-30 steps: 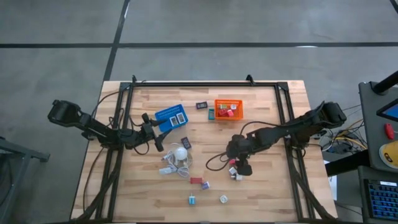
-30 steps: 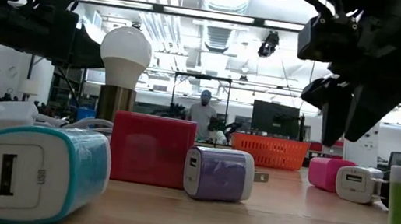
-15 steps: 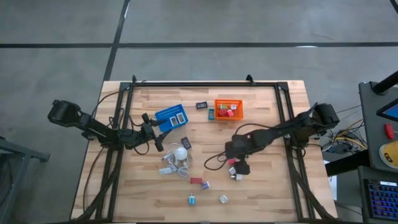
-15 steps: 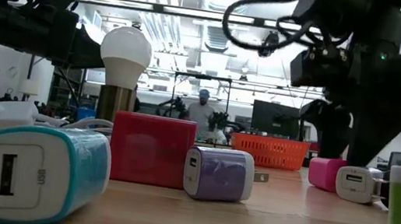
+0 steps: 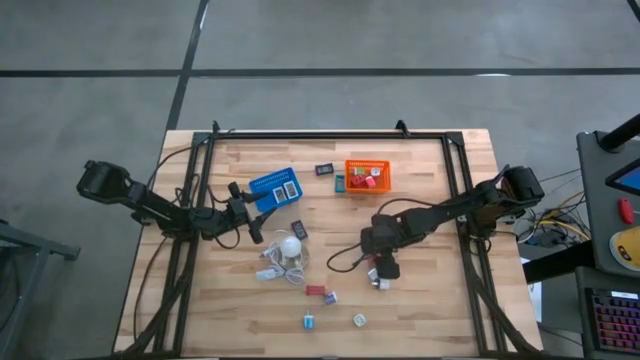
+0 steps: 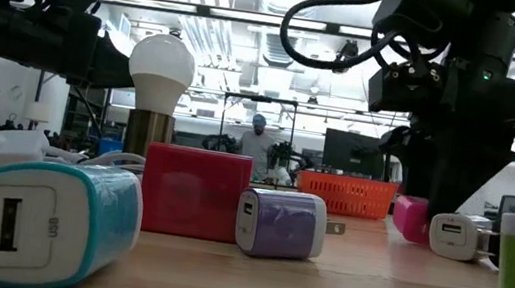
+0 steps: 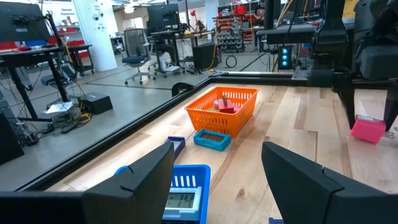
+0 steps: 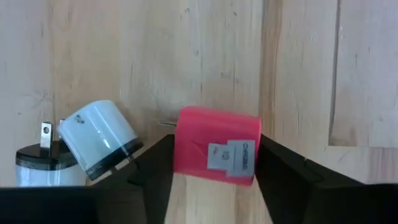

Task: Pick & Place Office items
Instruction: Put the pink charger adapter into the orange bin

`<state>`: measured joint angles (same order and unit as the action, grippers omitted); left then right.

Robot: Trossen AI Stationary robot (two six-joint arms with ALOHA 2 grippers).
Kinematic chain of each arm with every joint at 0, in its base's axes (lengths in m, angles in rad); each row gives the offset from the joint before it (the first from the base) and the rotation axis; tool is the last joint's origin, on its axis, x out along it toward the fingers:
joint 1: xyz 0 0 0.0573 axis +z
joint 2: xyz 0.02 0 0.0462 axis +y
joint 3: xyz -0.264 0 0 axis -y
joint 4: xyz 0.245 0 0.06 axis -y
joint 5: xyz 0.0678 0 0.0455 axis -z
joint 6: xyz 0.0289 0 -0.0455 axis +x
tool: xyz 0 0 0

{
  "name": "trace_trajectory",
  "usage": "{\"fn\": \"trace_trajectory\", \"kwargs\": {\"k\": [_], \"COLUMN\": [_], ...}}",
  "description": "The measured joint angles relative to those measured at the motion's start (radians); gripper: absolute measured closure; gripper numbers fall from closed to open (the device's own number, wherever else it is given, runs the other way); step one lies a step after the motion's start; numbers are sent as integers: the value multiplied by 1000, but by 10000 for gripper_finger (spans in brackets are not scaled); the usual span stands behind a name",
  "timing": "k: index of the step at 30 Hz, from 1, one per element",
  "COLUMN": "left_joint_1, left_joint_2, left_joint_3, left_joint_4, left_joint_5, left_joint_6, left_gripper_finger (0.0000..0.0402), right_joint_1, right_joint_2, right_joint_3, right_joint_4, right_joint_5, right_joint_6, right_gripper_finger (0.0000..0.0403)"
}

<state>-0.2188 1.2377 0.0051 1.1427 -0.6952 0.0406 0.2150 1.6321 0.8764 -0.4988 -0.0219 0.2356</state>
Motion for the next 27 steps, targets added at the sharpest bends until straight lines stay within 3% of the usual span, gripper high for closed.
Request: {"fn": "trace_trajectory", "kwargs": {"k": [3,14,27], "left_joint_1": [0,0,0], "left_joint_2": [0,0,0], "left_joint_3": [0,0,0], "left_joint_4": [0,0,0], "left_joint_5": [0,0,0], "left_joint_6": [0,0,-4], "left_gripper_finger": [154,154,154], "right_joint_1": [0,1,-21], "right_joint_2": [0,0,-3], "right_joint_3": [0,0,16], "right_joint_4": [4,15,115], "right_joint_5": [2,32,285], "right_joint_6": [0,-12,-89], "right_gripper_finger": [243,243,243]}}
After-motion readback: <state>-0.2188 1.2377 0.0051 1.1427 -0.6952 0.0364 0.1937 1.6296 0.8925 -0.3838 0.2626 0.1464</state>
